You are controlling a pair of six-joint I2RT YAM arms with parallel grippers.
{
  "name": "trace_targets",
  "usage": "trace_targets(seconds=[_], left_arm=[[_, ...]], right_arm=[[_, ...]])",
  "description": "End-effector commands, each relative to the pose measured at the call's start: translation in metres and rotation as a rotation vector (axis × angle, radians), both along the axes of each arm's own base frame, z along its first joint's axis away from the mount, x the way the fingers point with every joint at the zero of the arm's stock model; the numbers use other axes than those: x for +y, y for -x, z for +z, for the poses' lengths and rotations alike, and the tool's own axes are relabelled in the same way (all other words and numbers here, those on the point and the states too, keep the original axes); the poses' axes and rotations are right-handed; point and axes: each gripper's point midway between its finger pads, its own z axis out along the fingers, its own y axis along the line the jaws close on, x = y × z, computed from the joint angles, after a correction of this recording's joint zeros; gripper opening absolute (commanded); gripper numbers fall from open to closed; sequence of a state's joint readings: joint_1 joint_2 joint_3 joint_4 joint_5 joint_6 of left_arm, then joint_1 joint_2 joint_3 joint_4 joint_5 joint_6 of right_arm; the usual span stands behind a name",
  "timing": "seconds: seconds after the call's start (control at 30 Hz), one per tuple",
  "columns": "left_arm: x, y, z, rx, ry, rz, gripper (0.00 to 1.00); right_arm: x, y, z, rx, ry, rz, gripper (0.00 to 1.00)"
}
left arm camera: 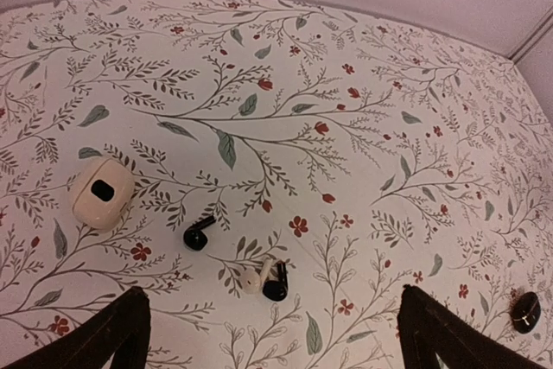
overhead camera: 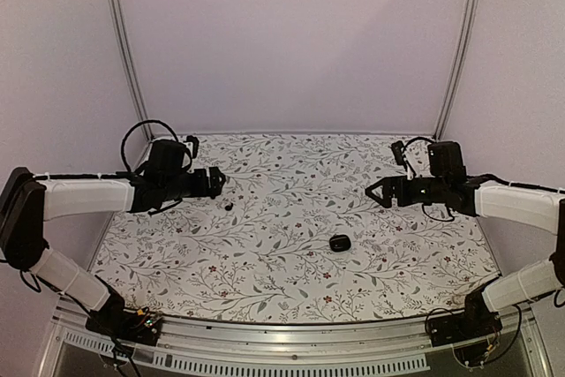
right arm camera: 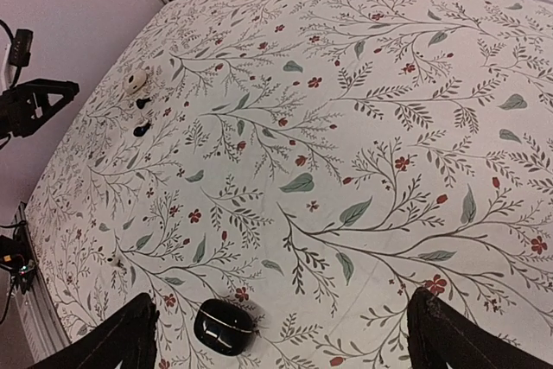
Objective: Insert the wireless bluetooth earbuds into the charging case
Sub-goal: Move the charging case to the center of the board.
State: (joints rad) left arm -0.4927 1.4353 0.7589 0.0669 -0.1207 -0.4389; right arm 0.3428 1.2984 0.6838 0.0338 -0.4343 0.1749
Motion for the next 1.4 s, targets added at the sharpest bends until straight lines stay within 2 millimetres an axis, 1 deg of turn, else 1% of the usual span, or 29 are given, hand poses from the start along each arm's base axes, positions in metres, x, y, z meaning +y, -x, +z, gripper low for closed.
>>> trace_targets(seconds=[0.0, 0.17, 0.27, 0.43, 0.5, 0.57, 0.7, 0.9, 1.03, 1.1, 1.2, 1.33, 1.37], left_arm=[[-0.004, -0.002, 0.01, -0.039, -0.007, 0.015, 1.0], [-0.008, -0.004, 0.014, -0.047, -0.004, 0.011, 1.0], [-0.011, -0.005, 0.014, -0.047, -0.001, 0.01, 1.0], [-0.021, -0.008, 0.013, -0.039, 0.007, -0.009, 1.0], [-0.023, -0.008, 0.012, -0.036, 0.006, -0.013, 1.0], [-0.025, -0.007, 0.01, -0.036, 0.006, -0.019, 1.0], [-0.03, -0.008, 0.006, -0.032, -0.005, -0.031, 1.0], [-0.032, -0.007, 0.003, -0.029, -0.011, -0.04, 1.0], [-0.033, -0.002, 0.005, -0.036, -0.002, -0.059, 1.0], [-0.04, 0.002, 0.007, -0.05, 0.015, -0.107, 1.0], [-0.058, 0.011, 0.012, -0.081, 0.016, -0.19, 1.0], [-0.076, 0.022, 0.01, -0.078, 0.015, -0.275, 1.0], [-0.08, 0.024, 0.01, -0.081, 0.015, -0.291, 1.0]], right_arm=[[0.011, 0.017, -0.019, 0.115, 0.092, 0.005, 0.99], [0.026, 0.039, -0.042, 0.211, 0.205, 0.028, 0.99], [0.03, 0.047, -0.054, 0.249, 0.267, 0.031, 0.99], [0.039, 0.062, -0.068, 0.324, 0.288, 0.057, 0.99], [0.042, 0.068, -0.076, 0.349, 0.306, 0.073, 0.98], [0.045, 0.071, -0.085, 0.374, 0.321, 0.084, 0.95], [0.061, 0.069, -0.089, 0.387, 0.328, 0.12, 0.89], [0.082, 0.075, -0.099, 0.409, 0.361, 0.169, 0.83], [0.091, 0.08, -0.115, 0.441, 0.401, 0.193, 0.81], [0.094, 0.08, -0.12, 0.451, 0.409, 0.205, 0.79], [0.102, 0.079, -0.119, 0.452, 0.399, 0.218, 0.77], [0.121, 0.09, -0.112, 0.466, 0.339, 0.283, 0.75], [0.123, 0.093, -0.112, 0.472, 0.329, 0.292, 0.74]])
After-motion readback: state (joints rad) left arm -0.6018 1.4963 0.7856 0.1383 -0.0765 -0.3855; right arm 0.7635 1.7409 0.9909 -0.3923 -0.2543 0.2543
